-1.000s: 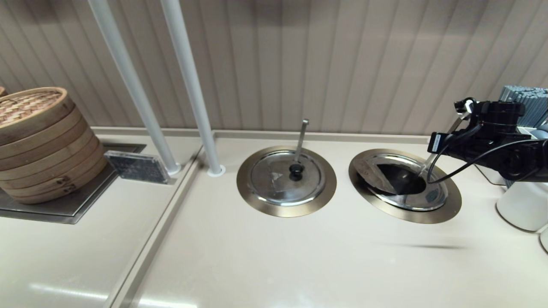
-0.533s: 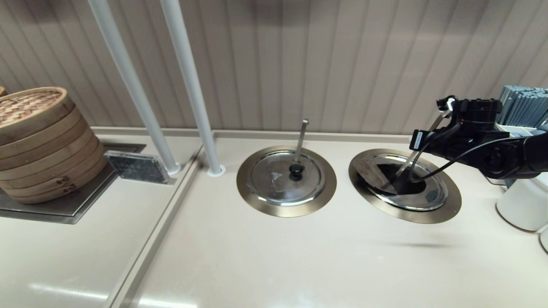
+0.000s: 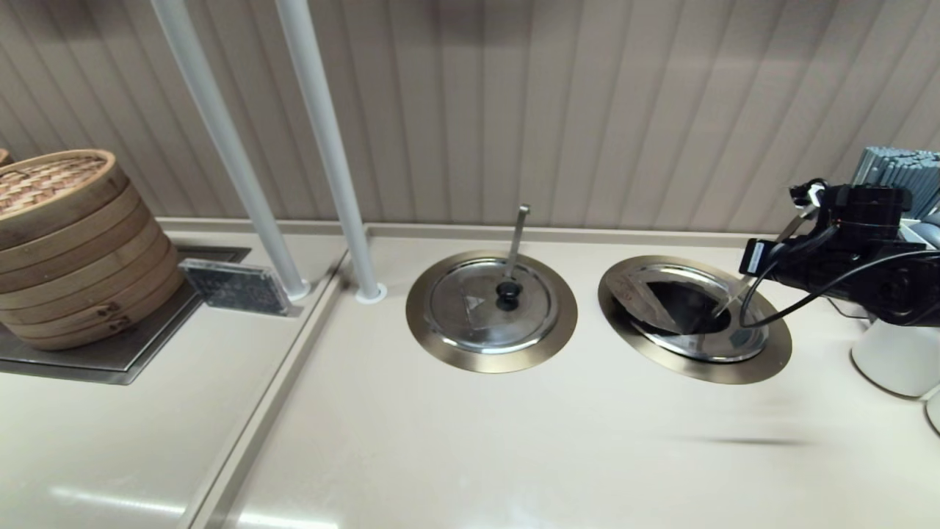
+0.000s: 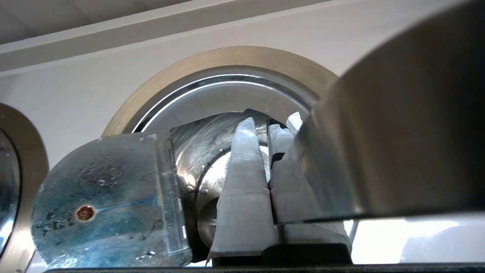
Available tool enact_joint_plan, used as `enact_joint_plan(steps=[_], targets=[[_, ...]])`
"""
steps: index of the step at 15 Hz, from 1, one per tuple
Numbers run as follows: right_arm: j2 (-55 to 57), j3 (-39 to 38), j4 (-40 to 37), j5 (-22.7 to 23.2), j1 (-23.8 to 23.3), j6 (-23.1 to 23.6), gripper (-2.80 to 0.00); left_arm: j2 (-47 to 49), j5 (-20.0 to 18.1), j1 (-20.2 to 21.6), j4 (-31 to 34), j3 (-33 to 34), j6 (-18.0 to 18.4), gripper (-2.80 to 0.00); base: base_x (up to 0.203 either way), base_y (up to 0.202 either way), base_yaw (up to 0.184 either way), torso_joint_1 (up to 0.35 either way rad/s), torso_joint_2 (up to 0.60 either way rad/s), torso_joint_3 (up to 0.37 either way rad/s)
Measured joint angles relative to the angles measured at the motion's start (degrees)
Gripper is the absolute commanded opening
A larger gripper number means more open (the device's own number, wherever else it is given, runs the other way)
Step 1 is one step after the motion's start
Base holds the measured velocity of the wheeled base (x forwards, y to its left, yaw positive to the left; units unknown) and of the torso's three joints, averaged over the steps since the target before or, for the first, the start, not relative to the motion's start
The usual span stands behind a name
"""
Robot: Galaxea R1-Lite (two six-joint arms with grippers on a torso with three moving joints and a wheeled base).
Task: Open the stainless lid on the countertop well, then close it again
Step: Stir with a spoon
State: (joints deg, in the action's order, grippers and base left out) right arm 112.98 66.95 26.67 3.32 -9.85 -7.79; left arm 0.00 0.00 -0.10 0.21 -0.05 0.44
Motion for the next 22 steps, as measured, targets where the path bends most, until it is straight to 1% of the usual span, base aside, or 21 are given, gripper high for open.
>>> enact_joint_plan(steps=[2,5,7,11,14,16,19,22], targets=[[0.4,1.0,0.1,0.0,-1.0,0.2,-2.8,0.0,0.0,0.0,0.0,0.0,0.0,-2.8,0.0,0.0,0.0,0.0,0.0,0.0],[2.9,5.7,-0.1,-0.3,-0.9,0.1,-2.8,0.0,0.0,0.0,0.0,0.0,0.0,-2.8,0.0,0.0,0.0,0.0,0.0,0.0],[4.9,8.8,-0.4,-0.5,0.5,-0.1,-2.8,0.0,0.0,0.0,0.0,0.0,0.0,-2.8,0.0,0.0,0.0,0.0,0.0,0.0],[6.4,10.1,-0.6,-1.7,4.5,-0.4,-2.8,0.0,0.0,0.0,0.0,0.0,0.0,-2.8,0.0,0.0,0.0,0.0,0.0,0.0],[5.7,8.2,-0.6,-2.6,5.8,-1.5,-2.8,0.0,0.0,0.0,0.0,0.0,0.0,-2.8,0.0,0.0,0.0,0.0,0.0,0.0],[4.3,5.1,-0.4,-2.6,5.7,-1.6,-2.8,0.0,0.0,0.0,0.0,0.0,0.0,-2.8,0.0,0.0,0.0,0.0,0.0,0.0],[0.6,-0.9,0.0,-1.4,4.1,-1.5,-2.8,0.0,0.0,0.0,0.0,0.0,0.0,-2.8,0.0,0.0,0.0,0.0,0.0,0.0],[-1.2,-2.8,0.0,0.0,1.3,-1.2,-2.8,0.0,0.0,0.0,0.0,0.0,0.0,-2.8,0.0,0.0,0.0,0.0,0.0,0.0]])
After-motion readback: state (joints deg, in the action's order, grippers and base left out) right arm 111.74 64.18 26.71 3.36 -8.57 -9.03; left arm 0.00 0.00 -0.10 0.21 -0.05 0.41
